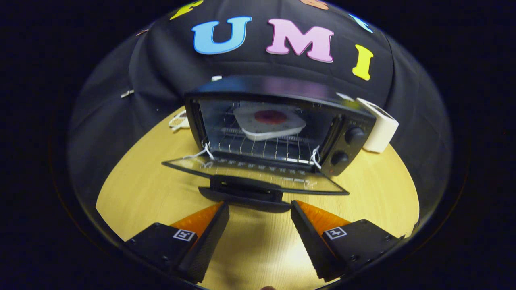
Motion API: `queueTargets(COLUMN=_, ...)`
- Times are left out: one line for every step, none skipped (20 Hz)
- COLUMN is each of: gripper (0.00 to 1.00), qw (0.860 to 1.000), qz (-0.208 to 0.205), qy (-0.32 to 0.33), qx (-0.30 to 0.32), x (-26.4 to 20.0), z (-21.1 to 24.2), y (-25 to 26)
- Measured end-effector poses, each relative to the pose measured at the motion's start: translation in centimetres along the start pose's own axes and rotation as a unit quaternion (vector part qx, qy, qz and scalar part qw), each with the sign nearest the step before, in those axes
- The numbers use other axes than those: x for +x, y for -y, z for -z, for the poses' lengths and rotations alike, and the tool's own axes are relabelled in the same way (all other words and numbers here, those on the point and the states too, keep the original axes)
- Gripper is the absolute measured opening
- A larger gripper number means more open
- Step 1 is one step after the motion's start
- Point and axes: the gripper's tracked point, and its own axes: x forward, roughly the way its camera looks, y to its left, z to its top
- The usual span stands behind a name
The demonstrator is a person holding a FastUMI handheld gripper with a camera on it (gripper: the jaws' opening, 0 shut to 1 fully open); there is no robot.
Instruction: Open the toaster oven, put the food inside, and close the toaster oven door.
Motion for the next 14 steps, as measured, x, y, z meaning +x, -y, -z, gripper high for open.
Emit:
queueTargets(gripper=1.00, qw=1.000, qz=-0.001, qy=0.011, qx=-0.004, x=0.0, z=-1.1, y=0.1)
queueTargets(gripper=1.00, qw=1.000, qz=-0.002, qy=0.025, qx=-0.006, x=-0.2, z=-1.9, y=0.2)
queueTargets(gripper=1.00, qw=0.999, qz=0.004, qy=0.038, qx=-0.009, x=-0.4, z=-2.9, y=0.5)
queueTargets(gripper=1.00, qw=0.999, qz=0.009, qy=0.050, qx=-0.009, x=-0.6, z=-3.9, y=0.9)
queueTargets(gripper=1.00, qw=0.998, qz=0.010, qy=0.058, qx=-0.004, x=-0.9, z=-4.9, y=1.1)
queueTargets(gripper=1.00, qw=0.998, qz=0.008, qy=0.068, qx=0.003, x=-1.3, z=-5.9, y=1.0)
queueTargets(gripper=1.00, qw=0.997, qz=0.004, qy=0.080, qx=0.010, x=-1.9, z=-7.1, y=1.0)
queueTargets(gripper=1.00, qw=0.995, qz=0.003, qy=0.096, qx=0.013, x=-2.3, z=-8.6, y=1.0)
queueTargets(gripper=0.99, qw=0.993, qz=0.002, qy=0.114, qx=0.011, x=-2.8, z=-10.2, y=1.5)
queueTargets(gripper=1.00, qw=0.991, qz=0.005, qy=0.136, qx=0.009, x=-3.6, z=-11.5, y=2.6)
queueTargets(gripper=1.00, qw=0.987, qz=0.009, qy=0.160, qx=0.009, x=-4.6, z=-13.0, y=3.6)
queueTargets(gripper=0.99, qw=0.983, qz=0.010, qy=0.181, qx=0.011, x=-5.6, z=-14.1, y=4.4)
queueTargets(gripper=0.99, qw=0.980, qz=0.013, qy=0.198, qx=0.014, x=-6.6, z=-15.2, y=5.3)
queueTargets(gripper=0.99, qw=0.978, qz=0.019, qy=0.209, qx=0.017, x=-7.4, z=-15.8, y=6.6)
